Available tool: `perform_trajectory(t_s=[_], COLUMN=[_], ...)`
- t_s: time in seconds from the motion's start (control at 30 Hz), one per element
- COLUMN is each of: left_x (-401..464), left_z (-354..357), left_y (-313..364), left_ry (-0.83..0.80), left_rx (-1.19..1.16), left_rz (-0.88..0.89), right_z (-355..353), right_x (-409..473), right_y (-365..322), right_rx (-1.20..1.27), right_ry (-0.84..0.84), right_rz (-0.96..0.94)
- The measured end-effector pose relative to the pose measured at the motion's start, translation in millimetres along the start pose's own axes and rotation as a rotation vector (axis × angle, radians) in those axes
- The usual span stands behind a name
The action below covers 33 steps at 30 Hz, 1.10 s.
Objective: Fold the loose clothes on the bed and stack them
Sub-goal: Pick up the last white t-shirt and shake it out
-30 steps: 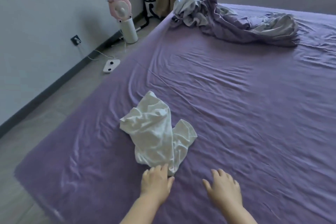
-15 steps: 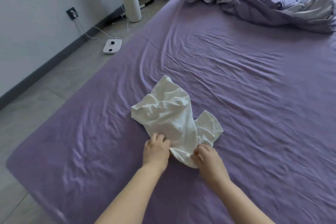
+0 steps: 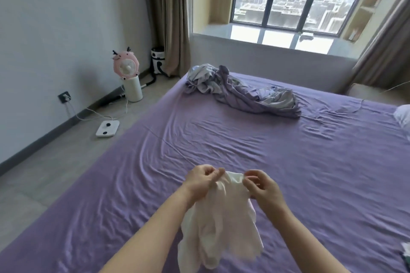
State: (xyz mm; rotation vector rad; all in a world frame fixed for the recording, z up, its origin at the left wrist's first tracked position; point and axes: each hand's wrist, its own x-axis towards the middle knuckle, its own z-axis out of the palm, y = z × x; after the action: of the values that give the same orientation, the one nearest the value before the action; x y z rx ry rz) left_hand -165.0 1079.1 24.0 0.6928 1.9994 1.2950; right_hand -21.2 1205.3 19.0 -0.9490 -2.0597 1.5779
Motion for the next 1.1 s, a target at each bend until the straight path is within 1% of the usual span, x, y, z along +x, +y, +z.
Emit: perform_trajectory(t_s=[0.03,0.1,0.17,0.2,0.37,0.4,0.43,0.47,0.53,0.6,0.63,0.67,0.7,0.73,0.8,0.87,0.93,1.0,1.03,1.1], left_x=[-5,-16,-29,-37,-75,-81,-86,-90,-97,-104,-106,-106,-108,-110,-113,-117,-121,-127,-130,-137], left_z=[8,27,45,52,74,79,86,93,108,118,120,122,122,122,125,134,143,151,154,160], left_y=[20,60,98,116,187,199,210,222,244,260,264,266,269,271,275,282,292,301,305,311], left_ry=[-0.013,-0.062,-0.144,-0.194,-0.479,-0.502,-0.472,-0.397,-0.176,0.038,0.115,0.168,0.203,0.209,0.148,0.049,0.018,0.031,0.037,0.023], left_rx=[-0.064,-0.168,-0.184,-0.165,-0.058,0.01,0.136,0.299,0.644,0.935,1.031,1.077,1.085,1.045,0.846,0.619,0.483,0.446,0.442,0.434], left_rz=[0.005,-0.004,-0.011,-0.005,0.052,0.098,0.167,0.253,0.419,0.498,0.512,0.502,0.474,0.431,0.383,0.391,0.43,0.459,0.464,0.466], right_z=[-13,-38,-63,-76,-161,-177,-192,-207,-235,-264,-279,-295,-310,-325,-350,-367,-382,-399,-408,-422], right_x=[-8,-27,-46,-54,-79,-85,-91,-97,-109,-120,-125,-130,-135,-141,-151,-160,-170,-178,-182,-189], right_y=[-12,-34,-54,-65,-109,-118,-127,-136,-155,-174,-181,-188,-193,-197,-201,-201,-196,-189,-185,-176], right_rx=[0.013,-0.015,-0.139,-0.202,-0.4,-0.438,-0.464,-0.485,-0.51,-0.546,-0.557,-0.551,-0.531,-0.509,-0.484,-0.445,-0.389,-0.342,-0.343,-0.418], right_ry=[-0.011,-0.085,-0.176,-0.179,0.038,0.07,0.103,0.132,0.171,0.197,0.213,0.232,0.247,0.249,0.201,0.116,0.023,-0.039,-0.031,0.058], right_rz=[-0.033,-0.107,-0.171,-0.201,-0.321,-0.335,-0.355,-0.374,-0.416,-0.461,-0.478,-0.487,-0.488,-0.483,-0.46,-0.417,-0.36,-0.307,-0.295,-0.3])
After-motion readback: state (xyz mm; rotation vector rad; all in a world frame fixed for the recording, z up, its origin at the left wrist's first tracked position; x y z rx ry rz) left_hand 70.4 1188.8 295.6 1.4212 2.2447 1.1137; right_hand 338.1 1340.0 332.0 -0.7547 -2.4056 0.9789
